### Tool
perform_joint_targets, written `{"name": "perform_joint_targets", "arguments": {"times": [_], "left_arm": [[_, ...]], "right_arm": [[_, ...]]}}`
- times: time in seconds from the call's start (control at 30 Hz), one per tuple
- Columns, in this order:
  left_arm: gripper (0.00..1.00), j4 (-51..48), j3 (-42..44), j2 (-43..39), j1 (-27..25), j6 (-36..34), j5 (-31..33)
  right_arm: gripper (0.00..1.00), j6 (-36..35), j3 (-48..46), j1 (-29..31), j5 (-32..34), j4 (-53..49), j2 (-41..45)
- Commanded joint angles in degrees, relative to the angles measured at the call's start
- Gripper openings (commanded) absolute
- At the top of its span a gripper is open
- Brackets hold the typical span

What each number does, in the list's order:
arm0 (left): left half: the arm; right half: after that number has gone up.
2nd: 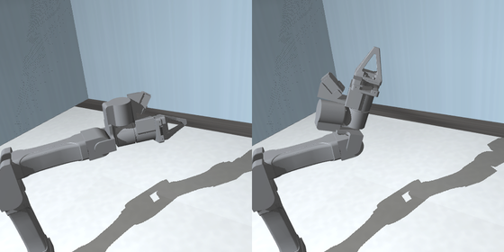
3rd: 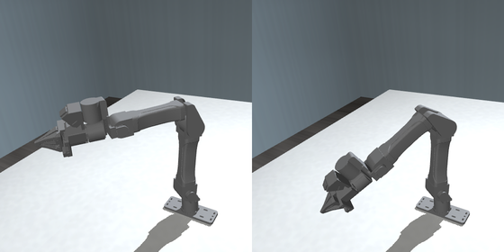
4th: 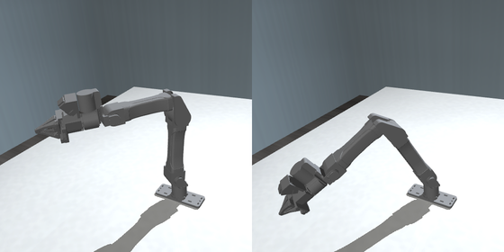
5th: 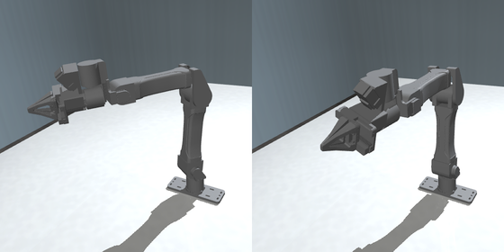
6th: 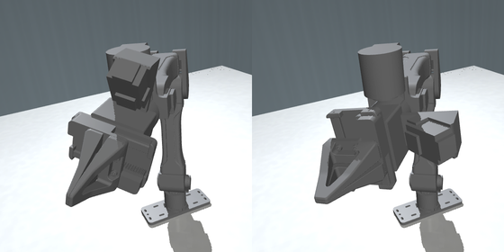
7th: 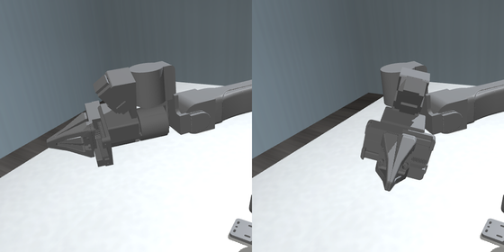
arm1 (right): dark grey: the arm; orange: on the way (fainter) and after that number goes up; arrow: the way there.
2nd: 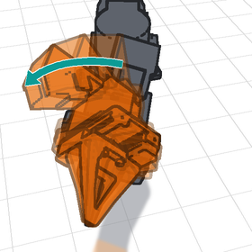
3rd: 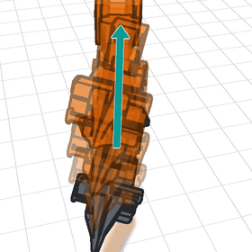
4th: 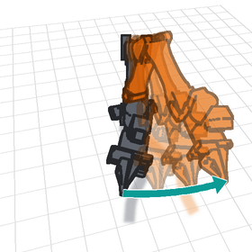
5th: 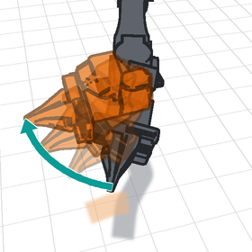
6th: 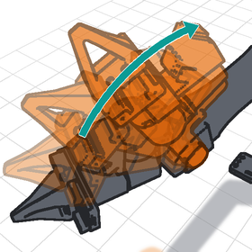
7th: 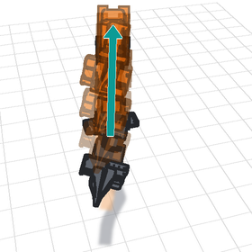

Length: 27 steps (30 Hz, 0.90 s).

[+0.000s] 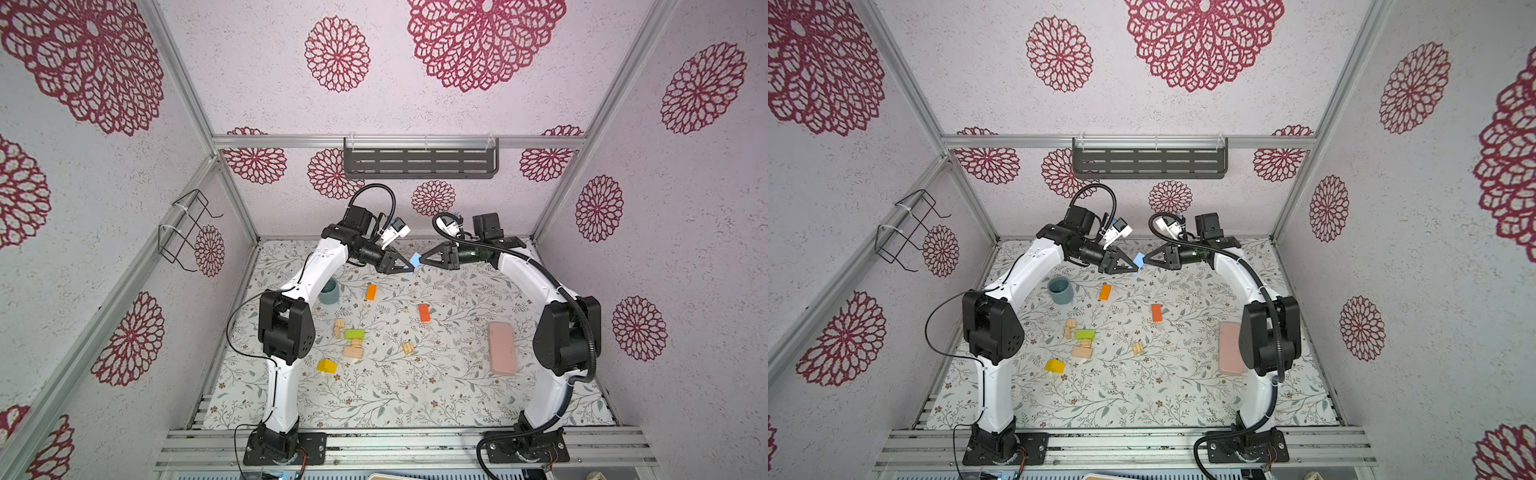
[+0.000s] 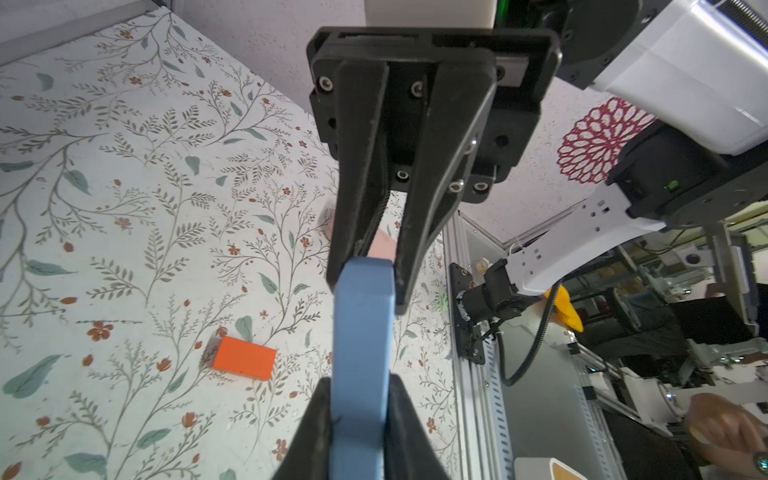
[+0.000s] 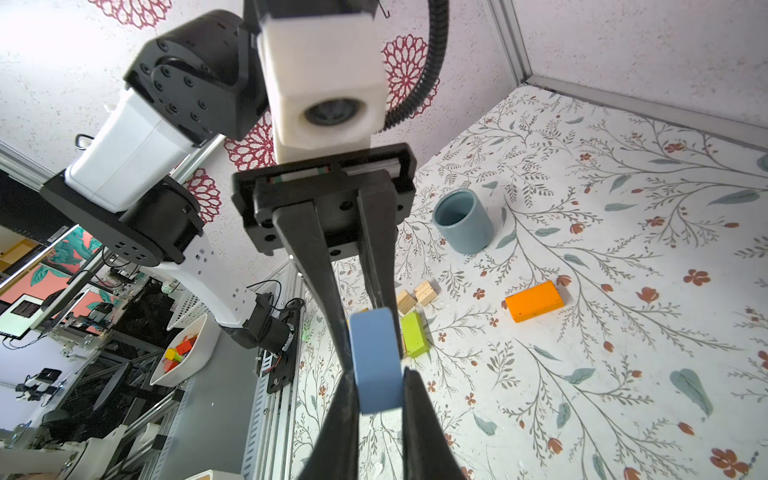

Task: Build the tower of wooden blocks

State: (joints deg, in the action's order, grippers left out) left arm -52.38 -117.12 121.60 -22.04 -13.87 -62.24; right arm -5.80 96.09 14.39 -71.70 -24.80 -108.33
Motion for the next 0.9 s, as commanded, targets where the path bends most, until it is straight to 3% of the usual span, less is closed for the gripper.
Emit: {"name": "perform_joint_targets", "arguments": {"times": [0.0,0.23,0.3,0.37,0.53,0.7,0.87], "left_arm": [[0.17,-0.1,-1.6,0.5,-0.1,-0.7,-0.7],[0.08,0.3,-1.6,0.1,-0.2,-0.1,-1.6],[0.06,0.4,-1.4,-0.1,-0.2,0.1,-1.4],[0.05,0.4,-1.1,-0.4,-0.3,0.1,-0.4],[0.04,-0.8,-0.9,-1.8,0.0,-0.9,3.0],[0.03,-4.3,-2.2,-2.0,0.1,-2.8,8.5],[0.03,-9.6,-5.0,-0.1,-0.3,-5.6,16.3]], "right_arm": [[0.0,1.3,0.0,0.0,-1.3,2.0,1.2],[0.01,6.0,-2.2,0.0,-0.9,8.4,1.3],[0.13,7.3,-2.9,0.0,-0.7,10.1,1.3],[0.35,7.7,-3.4,0.0,0.6,10.9,1.7],[0.69,8.0,-5.4,-0.2,5.3,12.6,4.0],[0.7,14.7,-11.2,-2.0,10.7,20.9,7.2],[0.69,27.7,-22.2,-5.1,16.0,34.6,12.2]]}}
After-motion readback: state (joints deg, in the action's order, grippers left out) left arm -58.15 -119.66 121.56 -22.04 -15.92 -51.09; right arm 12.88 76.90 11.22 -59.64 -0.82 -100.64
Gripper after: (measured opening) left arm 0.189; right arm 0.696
